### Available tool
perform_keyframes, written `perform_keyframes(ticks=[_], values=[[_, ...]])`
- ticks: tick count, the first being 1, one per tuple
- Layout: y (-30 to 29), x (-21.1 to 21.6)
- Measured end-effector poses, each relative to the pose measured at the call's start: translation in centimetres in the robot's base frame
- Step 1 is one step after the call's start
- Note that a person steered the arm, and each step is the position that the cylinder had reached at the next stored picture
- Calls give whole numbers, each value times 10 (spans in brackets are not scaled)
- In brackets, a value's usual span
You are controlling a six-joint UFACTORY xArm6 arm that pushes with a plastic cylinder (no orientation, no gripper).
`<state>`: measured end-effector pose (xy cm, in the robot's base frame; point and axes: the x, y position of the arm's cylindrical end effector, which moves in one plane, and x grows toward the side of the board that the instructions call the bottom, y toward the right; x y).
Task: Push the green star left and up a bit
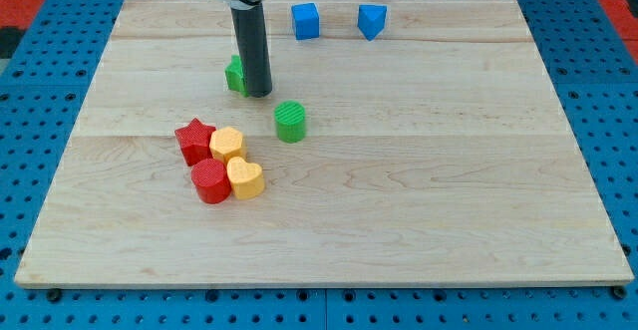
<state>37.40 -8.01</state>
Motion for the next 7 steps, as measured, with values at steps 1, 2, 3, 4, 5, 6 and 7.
perform_keyframes(ticks=[1, 2, 3, 4, 5, 6, 7], values=[[-33, -4], [-70, -10], [-80, -25], [-67, -27], [-65, -25], [-48, -25], [-27, -29]])
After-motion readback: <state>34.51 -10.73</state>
